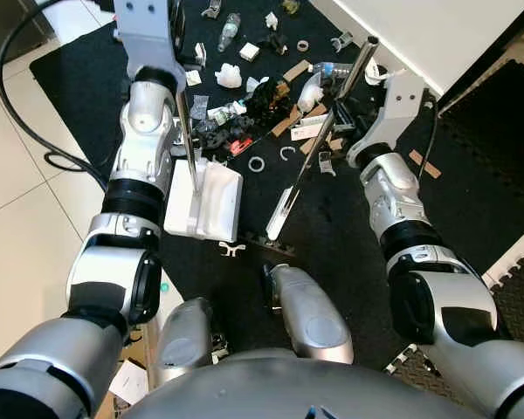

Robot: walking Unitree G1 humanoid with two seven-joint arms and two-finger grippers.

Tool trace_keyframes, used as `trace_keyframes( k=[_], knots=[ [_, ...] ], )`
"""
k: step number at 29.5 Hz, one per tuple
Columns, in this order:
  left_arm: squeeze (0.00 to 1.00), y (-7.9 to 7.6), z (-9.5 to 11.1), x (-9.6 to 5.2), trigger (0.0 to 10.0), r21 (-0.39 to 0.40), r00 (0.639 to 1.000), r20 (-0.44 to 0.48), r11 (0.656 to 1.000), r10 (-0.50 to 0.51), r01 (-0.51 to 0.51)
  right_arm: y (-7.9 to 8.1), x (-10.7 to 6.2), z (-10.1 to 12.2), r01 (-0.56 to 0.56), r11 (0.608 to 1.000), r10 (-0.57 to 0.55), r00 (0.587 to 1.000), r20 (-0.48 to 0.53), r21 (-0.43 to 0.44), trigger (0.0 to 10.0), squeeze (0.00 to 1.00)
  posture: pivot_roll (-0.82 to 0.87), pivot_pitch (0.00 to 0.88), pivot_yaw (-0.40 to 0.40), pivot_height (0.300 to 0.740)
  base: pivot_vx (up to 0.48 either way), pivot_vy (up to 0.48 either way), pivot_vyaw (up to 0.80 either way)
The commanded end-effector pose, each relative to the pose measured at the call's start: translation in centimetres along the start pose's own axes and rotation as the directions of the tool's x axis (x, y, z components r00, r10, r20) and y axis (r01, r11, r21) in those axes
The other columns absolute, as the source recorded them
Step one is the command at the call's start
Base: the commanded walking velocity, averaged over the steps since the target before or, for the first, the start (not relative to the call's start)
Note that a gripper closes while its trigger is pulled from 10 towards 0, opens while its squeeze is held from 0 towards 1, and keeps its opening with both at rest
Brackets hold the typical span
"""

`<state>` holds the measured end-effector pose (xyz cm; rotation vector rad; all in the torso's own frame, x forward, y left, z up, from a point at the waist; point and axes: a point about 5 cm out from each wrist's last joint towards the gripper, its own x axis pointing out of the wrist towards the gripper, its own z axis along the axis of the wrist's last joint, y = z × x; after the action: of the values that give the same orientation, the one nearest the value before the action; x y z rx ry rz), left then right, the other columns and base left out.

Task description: Sweep floor

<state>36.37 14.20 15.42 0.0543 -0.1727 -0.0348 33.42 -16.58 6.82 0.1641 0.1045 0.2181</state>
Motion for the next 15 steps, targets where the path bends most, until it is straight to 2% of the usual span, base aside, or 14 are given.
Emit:
trace_keyframes(
  k=[1, 5, 6, 15],
  knots=[
    [0.00, -0.2, 0.2, -0.1, 10.0, -0.021, 1.000, 0.008, 1.000, 0.008, -0.007, -0.1, 0.1, 0.3, 0.010, 1.000, -0.010, 1.000, 0.016, 0.006, 10.0, 0.00, -0.05, 0.032, -0.004, 0.740, 0.000, 0.000, 0.00],
    [0.00, -0.1, -0.6, -0.7, 10.0, -0.018, 1.000, -0.015, 1.000, 0.015, -0.016, 0.1, 0.0, 0.0, 0.006, 1.000, -0.006, 1.000, 0.005, 0.000, 10.0, 0.00, -0.05, 0.032, -0.005, 0.740, 0.000, 0.000, 0.00],
    [0.00, 0.0, -1.2, -1.2, 10.0, -0.008, 0.999, -0.027, 1.000, 0.020, -0.020, 0.1, 0.0, -0.2, 0.009, 1.000, -0.009, 1.000, 0.003, -0.002, 10.0, 0.00, -0.04, 0.034, -0.006, 0.740, 0.000, 0.000, 0.00],
    [0.00, 0.7, -1.7, -2.4, 10.0, 0.011, 0.999, -0.043, 1.000, 0.028, -0.028, -0.5, -0.3, -0.2, 0.032, 0.999, -0.032, 0.999, 0.000, -0.035, 10.0, 0.00, -0.03, 0.043, -0.006, 0.740, 0.000, 0.000, 0.00]
  ],
)
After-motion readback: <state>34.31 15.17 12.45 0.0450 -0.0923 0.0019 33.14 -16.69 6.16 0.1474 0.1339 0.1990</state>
